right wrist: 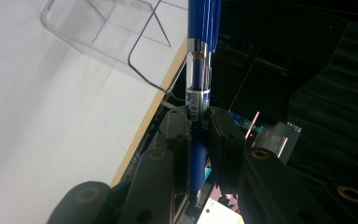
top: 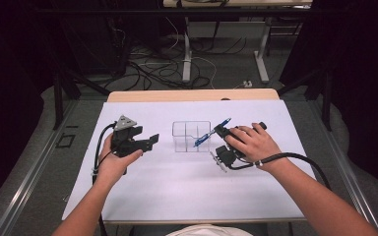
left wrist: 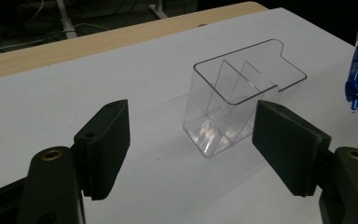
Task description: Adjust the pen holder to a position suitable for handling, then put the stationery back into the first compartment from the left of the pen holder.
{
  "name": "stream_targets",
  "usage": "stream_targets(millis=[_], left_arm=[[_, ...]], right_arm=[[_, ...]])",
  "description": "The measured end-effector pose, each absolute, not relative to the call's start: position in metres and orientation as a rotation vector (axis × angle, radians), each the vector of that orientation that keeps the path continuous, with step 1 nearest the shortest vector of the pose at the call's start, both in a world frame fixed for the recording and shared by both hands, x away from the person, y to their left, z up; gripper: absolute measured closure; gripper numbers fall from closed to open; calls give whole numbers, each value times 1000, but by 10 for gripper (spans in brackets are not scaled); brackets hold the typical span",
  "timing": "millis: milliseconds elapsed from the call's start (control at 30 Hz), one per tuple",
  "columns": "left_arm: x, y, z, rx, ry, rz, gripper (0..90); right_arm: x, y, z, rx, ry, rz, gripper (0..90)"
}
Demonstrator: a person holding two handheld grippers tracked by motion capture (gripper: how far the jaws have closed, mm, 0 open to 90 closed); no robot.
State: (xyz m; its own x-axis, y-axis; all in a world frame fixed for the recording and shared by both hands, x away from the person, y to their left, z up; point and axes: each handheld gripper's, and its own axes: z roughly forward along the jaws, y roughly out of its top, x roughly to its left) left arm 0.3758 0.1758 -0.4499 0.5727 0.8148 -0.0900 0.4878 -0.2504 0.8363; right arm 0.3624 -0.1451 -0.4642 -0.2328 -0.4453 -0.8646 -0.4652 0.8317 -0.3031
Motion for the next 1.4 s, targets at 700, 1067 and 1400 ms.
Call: stream_targets(millis=[700, 1067, 1400], left_arm=[[400, 122, -421, 2047, 962, 300, 419], [404, 93, -412, 2129, 925, 167, 466], [402, 77, -416, 2226, 862, 137, 495]], right_arm=[[361, -145, -465, -721, 1821, 3, 797], [357, -142, -467, -789, 1756, 3, 798], [353, -141, -471, -849, 1727, 1, 798]])
